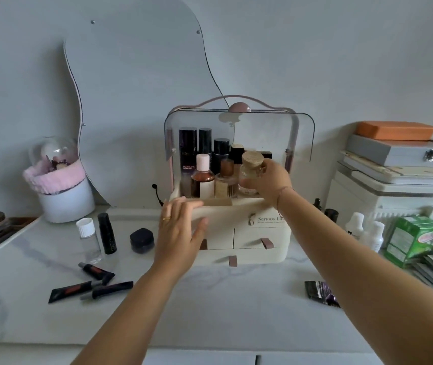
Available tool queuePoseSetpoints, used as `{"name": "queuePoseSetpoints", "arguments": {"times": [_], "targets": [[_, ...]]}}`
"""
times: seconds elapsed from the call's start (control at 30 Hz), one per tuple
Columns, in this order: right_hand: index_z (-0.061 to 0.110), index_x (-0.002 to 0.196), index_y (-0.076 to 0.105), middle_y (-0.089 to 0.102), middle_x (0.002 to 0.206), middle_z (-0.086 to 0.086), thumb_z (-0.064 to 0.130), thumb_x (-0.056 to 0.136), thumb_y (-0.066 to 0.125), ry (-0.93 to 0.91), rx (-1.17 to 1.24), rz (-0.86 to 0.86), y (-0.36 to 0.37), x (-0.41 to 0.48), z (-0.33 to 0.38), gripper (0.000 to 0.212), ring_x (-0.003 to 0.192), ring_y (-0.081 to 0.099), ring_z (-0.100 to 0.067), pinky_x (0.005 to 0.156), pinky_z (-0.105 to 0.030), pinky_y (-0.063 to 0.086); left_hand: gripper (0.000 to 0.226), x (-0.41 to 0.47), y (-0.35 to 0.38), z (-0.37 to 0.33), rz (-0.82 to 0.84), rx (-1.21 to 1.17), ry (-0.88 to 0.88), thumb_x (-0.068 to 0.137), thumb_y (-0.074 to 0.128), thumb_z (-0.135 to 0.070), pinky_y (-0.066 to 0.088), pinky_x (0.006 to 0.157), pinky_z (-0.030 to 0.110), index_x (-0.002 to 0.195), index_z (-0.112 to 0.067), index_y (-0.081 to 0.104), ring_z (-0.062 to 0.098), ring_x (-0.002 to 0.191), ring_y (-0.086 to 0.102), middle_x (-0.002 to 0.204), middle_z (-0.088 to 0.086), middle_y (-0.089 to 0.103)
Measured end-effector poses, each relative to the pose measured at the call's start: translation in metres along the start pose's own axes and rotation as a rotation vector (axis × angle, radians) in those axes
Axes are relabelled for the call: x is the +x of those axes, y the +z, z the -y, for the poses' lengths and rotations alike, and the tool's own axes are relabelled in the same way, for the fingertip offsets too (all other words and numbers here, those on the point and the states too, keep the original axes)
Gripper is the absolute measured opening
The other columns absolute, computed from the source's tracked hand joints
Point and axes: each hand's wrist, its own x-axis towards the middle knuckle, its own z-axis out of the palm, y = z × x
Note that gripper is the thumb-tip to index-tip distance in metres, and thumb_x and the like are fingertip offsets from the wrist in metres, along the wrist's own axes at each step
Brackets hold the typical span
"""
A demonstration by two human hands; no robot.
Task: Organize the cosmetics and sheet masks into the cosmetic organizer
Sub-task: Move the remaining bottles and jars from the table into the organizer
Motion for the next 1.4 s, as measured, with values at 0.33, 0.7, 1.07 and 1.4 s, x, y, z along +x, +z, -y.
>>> {"name": "queuePoseSetpoints", "arguments": {"times": [0.33,0.7,1.07,1.4], "targets": [[0.013,0.089,0.056,0.054,0.072,0.003,0.030,0.077,0.070,0.114,-0.262,0.151,0.010,0.011,-0.002,0.025,0.071,0.052,-0.013,0.057,-0.020,0.040,0.043,-0.001,0.003,0.003,0.004,0.012,-0.017,0.091,0.032,-0.051,0.024,0.108,0.038,0.120,-0.023,0.047,0.019,0.132,0.025,0.127,0.000,0.042],[0.012,0.110,0.057,0.056,0.104,-0.003,0.022,0.081,0.069,0.040,0.002,-0.733,-0.074,-0.096,-0.113,0.033,0.096,0.054,-0.018,0.084,-0.027,0.047,0.043,0.003,0.003,0.003,-0.055,0.046,0.058,0.089,0.038,-0.043,0.030,0.102,0.044,0.114,-0.010,0.052,0.029,0.117,0.037,0.114,0.010,0.052],[0.009,0.076,0.054,0.050,0.065,0.002,0.035,0.079,0.072,0.369,-0.091,-0.445,-0.107,-0.096,-0.194,0.032,0.057,0.042,-0.015,0.049,-0.027,0.029,0.044,0.001,0.006,-0.004,-0.060,0.047,0.000,0.087,0.039,-0.045,0.033,0.100,0.051,0.113,-0.011,0.049,0.026,0.117,0.033,0.115,0.012,0.047],[0.030,0.098,0.064,0.065,0.080,0.017,0.034,0.076,0.073,-0.191,0.128,-0.422,-0.072,-0.099,-0.037,0.024,0.075,0.063,0.001,0.065,-0.014,0.052,0.036,0.000,0.007,-0.003,-0.043,0.051,0.004,0.090,0.049,-0.039,0.035,0.103,0.048,0.114,-0.012,0.051,0.030,0.121,0.037,0.119,0.009,0.048]]}}
